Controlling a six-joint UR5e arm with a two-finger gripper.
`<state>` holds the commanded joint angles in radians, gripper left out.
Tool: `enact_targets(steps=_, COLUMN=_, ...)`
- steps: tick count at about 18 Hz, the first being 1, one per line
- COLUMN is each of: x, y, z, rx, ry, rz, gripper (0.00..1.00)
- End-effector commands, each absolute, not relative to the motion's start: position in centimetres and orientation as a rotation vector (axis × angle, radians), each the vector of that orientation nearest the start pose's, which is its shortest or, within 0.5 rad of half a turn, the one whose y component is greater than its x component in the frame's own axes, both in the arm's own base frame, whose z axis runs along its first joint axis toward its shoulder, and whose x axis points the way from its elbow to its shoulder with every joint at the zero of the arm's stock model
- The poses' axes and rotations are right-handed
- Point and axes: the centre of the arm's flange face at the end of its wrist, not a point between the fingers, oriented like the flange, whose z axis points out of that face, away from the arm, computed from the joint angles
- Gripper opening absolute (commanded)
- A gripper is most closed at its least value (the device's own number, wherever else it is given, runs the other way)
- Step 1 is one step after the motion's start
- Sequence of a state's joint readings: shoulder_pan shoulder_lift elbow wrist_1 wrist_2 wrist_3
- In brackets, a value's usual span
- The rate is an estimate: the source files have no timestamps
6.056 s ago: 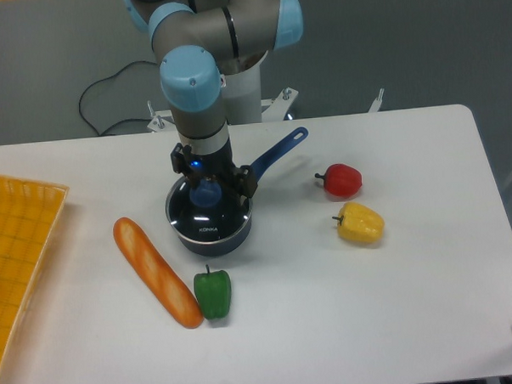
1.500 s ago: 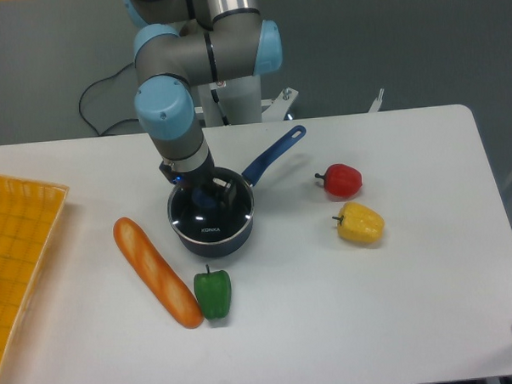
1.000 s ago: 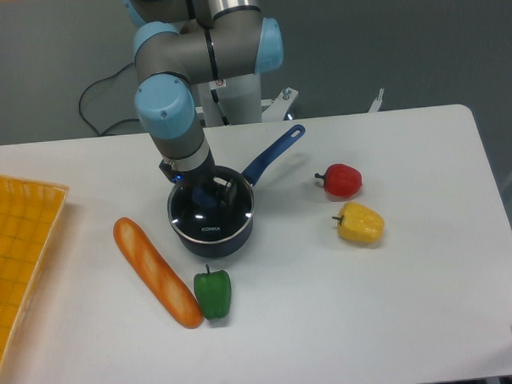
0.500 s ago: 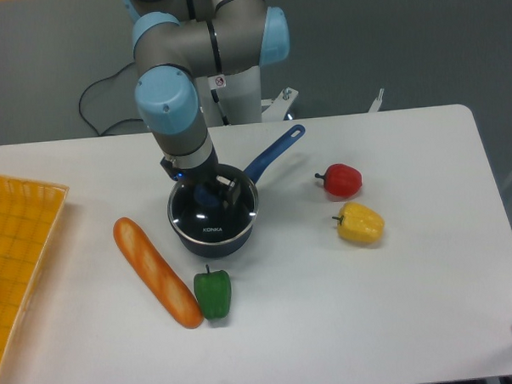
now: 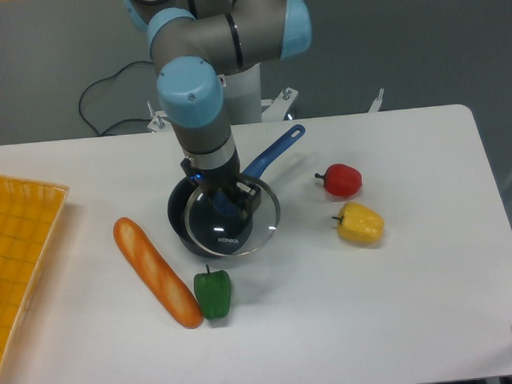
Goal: Open the lid
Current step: 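Lift the glass lid off the saucepan and move it beside the pan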
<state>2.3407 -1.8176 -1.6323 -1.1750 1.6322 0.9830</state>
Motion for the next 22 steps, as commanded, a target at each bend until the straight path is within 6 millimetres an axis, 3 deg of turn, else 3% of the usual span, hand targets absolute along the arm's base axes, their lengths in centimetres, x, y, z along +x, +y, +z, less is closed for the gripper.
enact_targets(steps=5, x=-34.9, y=50.9, z=36.8, rx=-3.088, ry=0.373, rz=0.200, gripper=0.55)
enact_targets(steps=9, x=-36.4, y=50.7, z=35.3, rx=-3.090, ry=0.387, rz=0.181, gripper=0.55)
enact_targets(steps=17, x=-36.7, y=51.4, z=33.6, rx=-3.103, ry=0.401, rz=0.161, gripper=0.55)
enact_targets(steps=22, x=-37.0, y=50.9, z=33.8, rx=-3.106, ry=0.399, rz=0.167, gripper=0.55)
